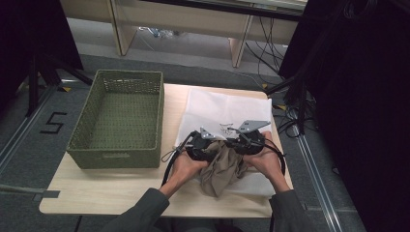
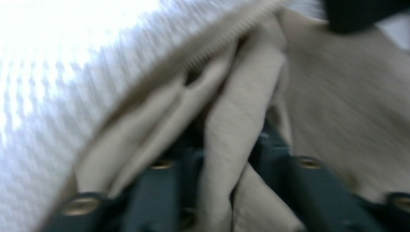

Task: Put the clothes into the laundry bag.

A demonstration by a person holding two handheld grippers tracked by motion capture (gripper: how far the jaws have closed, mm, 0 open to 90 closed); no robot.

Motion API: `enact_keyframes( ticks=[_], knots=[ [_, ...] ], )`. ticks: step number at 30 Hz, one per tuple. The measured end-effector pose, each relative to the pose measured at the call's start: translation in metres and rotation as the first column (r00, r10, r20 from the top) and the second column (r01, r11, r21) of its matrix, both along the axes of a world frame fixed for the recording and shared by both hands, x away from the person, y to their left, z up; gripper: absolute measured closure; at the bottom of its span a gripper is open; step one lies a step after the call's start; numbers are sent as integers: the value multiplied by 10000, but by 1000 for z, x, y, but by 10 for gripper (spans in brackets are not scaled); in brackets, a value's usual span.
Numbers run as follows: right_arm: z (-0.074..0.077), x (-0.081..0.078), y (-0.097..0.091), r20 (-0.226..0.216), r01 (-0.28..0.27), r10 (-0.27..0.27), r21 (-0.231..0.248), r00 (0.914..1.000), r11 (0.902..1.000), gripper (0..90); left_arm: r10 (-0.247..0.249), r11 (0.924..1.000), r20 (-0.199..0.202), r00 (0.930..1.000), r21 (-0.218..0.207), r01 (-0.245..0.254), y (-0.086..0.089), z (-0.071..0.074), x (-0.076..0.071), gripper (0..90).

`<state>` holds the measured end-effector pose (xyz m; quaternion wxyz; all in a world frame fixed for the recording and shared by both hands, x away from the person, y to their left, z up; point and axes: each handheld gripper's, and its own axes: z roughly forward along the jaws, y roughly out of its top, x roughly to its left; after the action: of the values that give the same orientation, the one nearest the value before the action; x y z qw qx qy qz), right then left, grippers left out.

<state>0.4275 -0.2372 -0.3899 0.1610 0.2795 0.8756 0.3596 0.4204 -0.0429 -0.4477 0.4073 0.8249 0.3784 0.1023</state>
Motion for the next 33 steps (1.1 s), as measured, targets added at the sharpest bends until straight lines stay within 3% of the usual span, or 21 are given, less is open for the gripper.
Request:
enact_keyframes(
  ticks=[2,6,10,12,15,19,20,21,23,25,27,29,33],
  knots=[
    [0,1,-1,32,4,-4,8,10000,10000,872,-180,9998,-26,9998,53,180,5,5,-9,430],
    [0,0,0,11,31,-31,-4,10000,10000,872,-514,9983,-14,9987,289,515,15,13,-31,285],
    [-1,1,1,-27,29,-29,-18,10000,10000,872,-797,9948,-247,9965,617,811,15,3,-45,202],
    [-1,1,1,-6,-32,32,-69,10000,10000,871,-1040,9895,-221,9943,985,1057,8,-9,-47,181],
    [-2,1,1,-33,-36,36,-59,10000,10000,871,-1027,9879,-294,9943,1134,1054,-4,-21,-44,157],
    [-2,2,0,-57,-34,34,-70,10000,10000,871,-1107,9831,98,9938,1477,1081,-24,-28,-44,145],
    [-3,1,1,-77,-30,29,-70,10000,10000,871,-1072,9799,375,9935,1733,992,-29,-30,-43,159],
    [-3,1,1,-117,-17,16,-53,9999,10000,871,-1021,9766,661,9926,1965,874,-31,-31,-42,246],
    [-3,1,0,-91,-39,38,-88,10000,10000,871,-986,9756,1015,9899,2060,761,-34,-31,-39,512],
    [-2,1,0,-90,10,-11,-97,10000,10000,871,-809,9784,1173,9898,1987,565,-37,-32,-35,677],
    [-2,1,1,-8,-50,50,-98,10000,9999,872,-548,9805,1237,9908,1940,300,-38,-29,-30,751],
    [1,1,0,-2,-44,44,-19,10000,10000,872,-127,9870,1331,9910,1605,-89,-37,-23,-24,780],
    [5,-1,-1,-10,46,-46,163,10000,9999,872,785,9906,1550,9848,989,-946,-33,-9,-7,797]
  ],
)
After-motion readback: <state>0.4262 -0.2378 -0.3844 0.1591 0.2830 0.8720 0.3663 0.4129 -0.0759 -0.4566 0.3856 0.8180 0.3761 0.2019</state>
